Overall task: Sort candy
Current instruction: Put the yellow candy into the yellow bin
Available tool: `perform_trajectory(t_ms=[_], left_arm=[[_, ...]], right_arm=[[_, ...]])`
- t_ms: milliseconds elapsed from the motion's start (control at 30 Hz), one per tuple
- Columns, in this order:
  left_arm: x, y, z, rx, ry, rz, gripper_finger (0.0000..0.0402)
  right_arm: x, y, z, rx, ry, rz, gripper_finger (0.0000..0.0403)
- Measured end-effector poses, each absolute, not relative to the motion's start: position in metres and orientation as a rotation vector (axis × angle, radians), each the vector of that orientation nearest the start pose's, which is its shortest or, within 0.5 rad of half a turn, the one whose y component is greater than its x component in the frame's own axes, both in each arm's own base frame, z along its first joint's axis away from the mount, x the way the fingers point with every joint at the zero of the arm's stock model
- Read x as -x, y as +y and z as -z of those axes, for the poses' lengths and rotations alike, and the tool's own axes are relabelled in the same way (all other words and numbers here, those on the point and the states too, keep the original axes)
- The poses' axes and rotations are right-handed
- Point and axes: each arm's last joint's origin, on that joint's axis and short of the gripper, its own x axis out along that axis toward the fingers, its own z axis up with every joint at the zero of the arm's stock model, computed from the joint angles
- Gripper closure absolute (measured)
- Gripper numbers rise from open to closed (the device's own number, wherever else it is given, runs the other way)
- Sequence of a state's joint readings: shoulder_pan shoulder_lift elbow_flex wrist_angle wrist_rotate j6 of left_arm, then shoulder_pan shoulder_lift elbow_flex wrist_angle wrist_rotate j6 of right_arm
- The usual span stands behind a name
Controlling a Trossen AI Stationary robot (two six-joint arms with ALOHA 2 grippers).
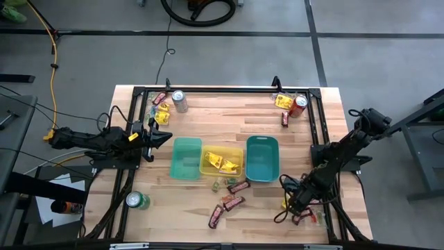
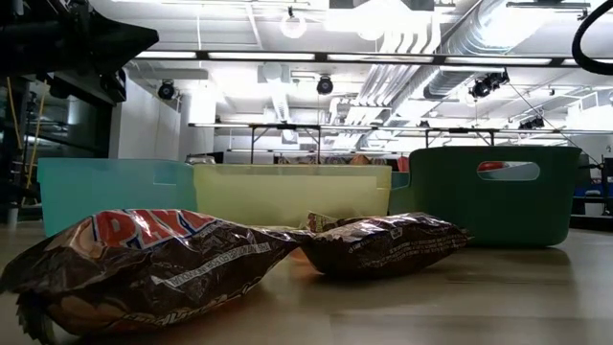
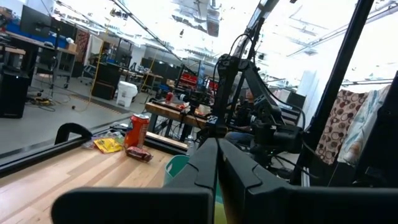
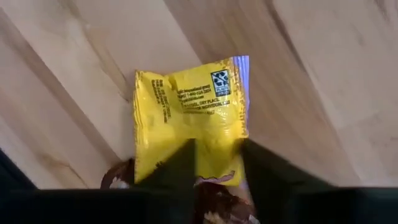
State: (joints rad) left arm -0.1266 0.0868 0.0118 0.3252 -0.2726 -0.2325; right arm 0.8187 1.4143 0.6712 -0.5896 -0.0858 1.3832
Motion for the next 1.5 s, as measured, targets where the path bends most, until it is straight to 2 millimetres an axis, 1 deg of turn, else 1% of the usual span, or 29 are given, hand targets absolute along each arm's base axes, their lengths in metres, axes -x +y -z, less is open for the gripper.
perform_trajectory(t_ms=[33,67,167,267,333,400,500,567,600,667,733,867,1000,1067,1167,1300,1400,1500], left_arm=[[-0.099,-0.005,-0.192,0.281,-0.262,-0.116,0.0401],[-0.099,-0.005,-0.192,0.281,-0.262,-0.116,0.0401],[-0.099,-0.005,-0.192,0.281,-0.262,-0.116,0.0401],[-0.099,-0.005,-0.192,0.281,-0.262,-0.116,0.0401],[-0.099,-0.005,-0.192,0.281,-0.261,-0.116,0.0401],[-0.099,-0.005,-0.191,0.281,-0.261,-0.116,0.0401],[-0.099,-0.005,-0.192,0.281,-0.262,-0.116,0.0401],[-0.099,-0.005,-0.192,0.281,-0.262,-0.116,0.0401],[-0.099,-0.005,-0.192,0.281,-0.262,-0.116,0.0401],[-0.099,-0.005,-0.192,0.281,-0.262,-0.116,0.0401],[-0.099,-0.005,-0.192,0.281,-0.261,-0.116,0.0401],[-0.099,-0.005,-0.192,0.281,-0.262,-0.116,0.0401],[-0.099,-0.005,-0.192,0.281,-0.262,-0.116,0.0401],[-0.099,-0.005,-0.192,0.281,-0.261,-0.116,0.0401],[-0.099,-0.005,-0.192,0.281,-0.262,-0.116,0.0401],[-0.099,-0.005,-0.192,0.281,-0.262,-0.116,0.0401],[-0.099,-0.005,-0.192,0.281,-0.262,-0.116,0.0401],[-0.099,-0.005,-0.192,0.281,-0.261,-0.116,0.0401]], right_arm=[[-0.151,0.165,-0.149,-0.634,1.485,0.224,0.0364],[-0.152,0.166,-0.149,-0.642,1.481,0.209,0.0382],[-0.155,0.17,-0.154,-0.655,1.471,0.181,0.0383],[-0.158,0.173,-0.169,-0.612,1.484,0.138,0.0399],[-0.159,0.174,-0.189,-0.565,1.494,0.107,0.0398],[-0.161,0.175,-0.216,-0.521,1.46,0.048,0.0401],[-0.171,0.175,-0.259,-0.479,1.294,-0.08,0.0401],[-0.183,0.173,-0.283,-0.464,1.147,-0.118,0.0402],[-0.19,0.171,-0.291,-0.452,1.078,-0.123,0.0402],[-0.206,0.167,-0.298,-0.404,0.971,-0.122,0.0402],[-0.227,0.163,-0.294,-0.365,0.903,-0.128,0.0402],[-0.275,0.149,-0.272,-0.284,0.808,-0.072,0.0402],[-0.319,0.125,-0.25,-0.266,0.724,0.034,0.0402],[-0.336,0.112,-0.243,-0.281,0.716,0.082,0.0402],[-0.351,0.094,-0.232,-0.29,0.74,0.15,0.0402],[-0.362,0.071,-0.224,-0.331,0.765,0.206,0.0395],[-0.364,0.058,-0.221,-0.379,0.799,0.2,0.0362],[-0.364,0.052,-0.222,-0.382,0.797,0.22,0.0309]])
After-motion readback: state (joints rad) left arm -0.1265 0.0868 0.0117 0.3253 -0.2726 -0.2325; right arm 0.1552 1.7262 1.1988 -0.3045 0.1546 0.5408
